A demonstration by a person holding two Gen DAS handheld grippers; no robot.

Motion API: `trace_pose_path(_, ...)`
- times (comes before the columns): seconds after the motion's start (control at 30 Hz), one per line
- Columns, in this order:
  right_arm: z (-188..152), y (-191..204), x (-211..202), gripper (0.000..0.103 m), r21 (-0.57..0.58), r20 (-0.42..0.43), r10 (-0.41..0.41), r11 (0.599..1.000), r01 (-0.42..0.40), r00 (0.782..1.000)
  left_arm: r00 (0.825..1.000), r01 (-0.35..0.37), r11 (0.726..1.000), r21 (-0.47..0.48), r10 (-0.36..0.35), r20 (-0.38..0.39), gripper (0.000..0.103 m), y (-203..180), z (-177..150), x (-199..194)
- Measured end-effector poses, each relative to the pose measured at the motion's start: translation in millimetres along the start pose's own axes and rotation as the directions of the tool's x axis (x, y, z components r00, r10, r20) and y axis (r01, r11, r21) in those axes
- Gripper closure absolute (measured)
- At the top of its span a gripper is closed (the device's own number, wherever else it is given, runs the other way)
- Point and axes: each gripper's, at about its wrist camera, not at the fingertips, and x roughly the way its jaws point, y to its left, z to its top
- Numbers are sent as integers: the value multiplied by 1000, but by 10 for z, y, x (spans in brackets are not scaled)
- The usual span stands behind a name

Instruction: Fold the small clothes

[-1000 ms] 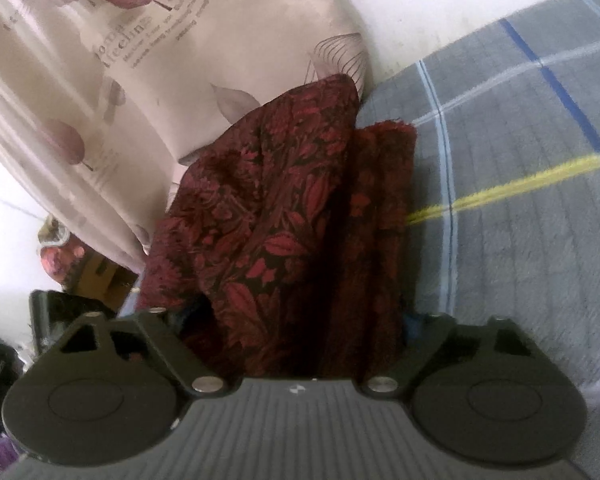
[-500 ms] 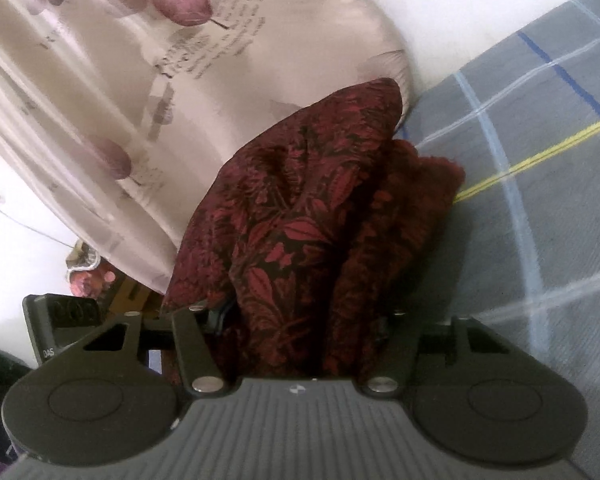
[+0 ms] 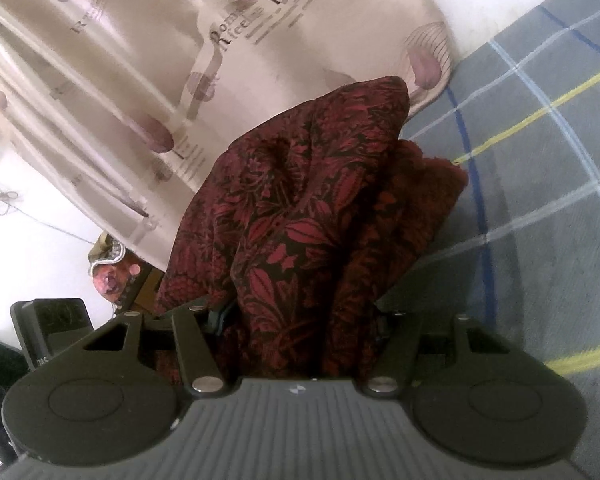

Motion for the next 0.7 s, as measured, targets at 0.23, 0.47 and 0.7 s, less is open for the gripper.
trace_pose_path(0.23,-111,135,-7,42,-4,-8,-8,1000,8,1000,1000,-5,1000,7,5,3,23,13,-86,-159)
trace_pose_path(0.47,-278,217,-3,42,0,-14,-15,1000,15,1000,1000,-5,1000,-2,5,0,23,69,-244,-310)
trace_pose_path(0.7,-401,299,6,42,-8,-26,-24,1000,24,999,1000,-1,1000,-12,1,1,23,93,-288,-348)
